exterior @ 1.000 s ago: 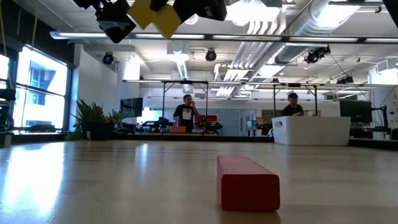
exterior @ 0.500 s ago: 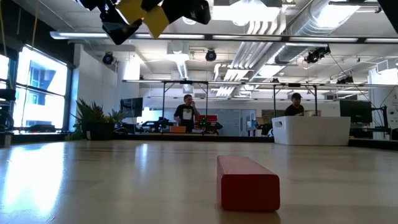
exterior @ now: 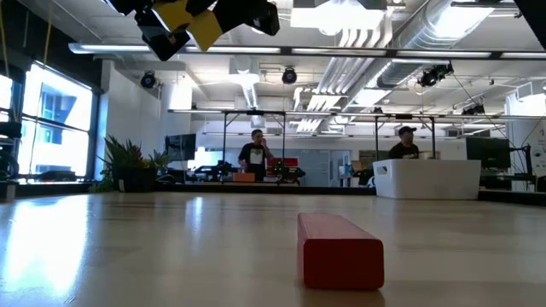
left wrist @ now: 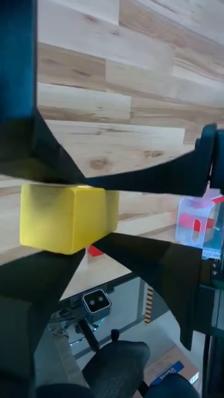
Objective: Sort & place blocks by color
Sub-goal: Put the yellow block into the bottom white bin
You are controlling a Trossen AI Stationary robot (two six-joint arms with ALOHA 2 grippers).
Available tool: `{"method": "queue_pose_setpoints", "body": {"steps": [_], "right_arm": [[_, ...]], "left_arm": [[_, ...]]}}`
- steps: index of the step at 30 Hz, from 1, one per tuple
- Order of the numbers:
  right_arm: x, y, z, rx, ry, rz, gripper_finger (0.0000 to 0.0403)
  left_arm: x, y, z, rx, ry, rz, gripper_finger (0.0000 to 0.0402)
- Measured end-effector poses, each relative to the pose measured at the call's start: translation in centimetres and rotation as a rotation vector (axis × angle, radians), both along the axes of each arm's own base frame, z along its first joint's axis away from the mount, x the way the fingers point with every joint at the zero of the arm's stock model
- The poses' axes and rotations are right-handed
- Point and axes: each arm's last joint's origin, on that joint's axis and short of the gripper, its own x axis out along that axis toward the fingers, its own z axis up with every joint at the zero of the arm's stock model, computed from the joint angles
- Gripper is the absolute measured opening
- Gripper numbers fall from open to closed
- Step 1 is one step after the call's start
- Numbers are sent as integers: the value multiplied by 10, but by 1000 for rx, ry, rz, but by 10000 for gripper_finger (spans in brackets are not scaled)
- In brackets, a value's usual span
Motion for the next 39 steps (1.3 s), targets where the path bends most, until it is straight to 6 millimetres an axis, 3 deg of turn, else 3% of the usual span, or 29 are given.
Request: {"method": "queue_pose_setpoints", "body": {"steps": [5, 11, 16, 24, 32, 39], "right_arm": [[0, -2, 0, 7, 2, -3, 108], [0, -2, 0, 12, 4, -6, 114], [0, -2, 0, 13, 3, -21, 145], [-1, 2, -1, 5, 12, -11, 192], [-7, 3, -4, -7, 68, 125, 194], [-8, 5, -10, -54, 68, 307, 195]], "left_arm": [[0, 0, 0, 18, -4, -9, 104], [0, 0, 0, 29, -6, -17, 104], [-1, 0, -1, 15, 6, -17, 104], [-11, -2, -14, -7, 185, -16, 104], [-29, -26, -23, -133, 385, -210, 104], [-51, -51, -24, -225, 552, -259, 104]]}}
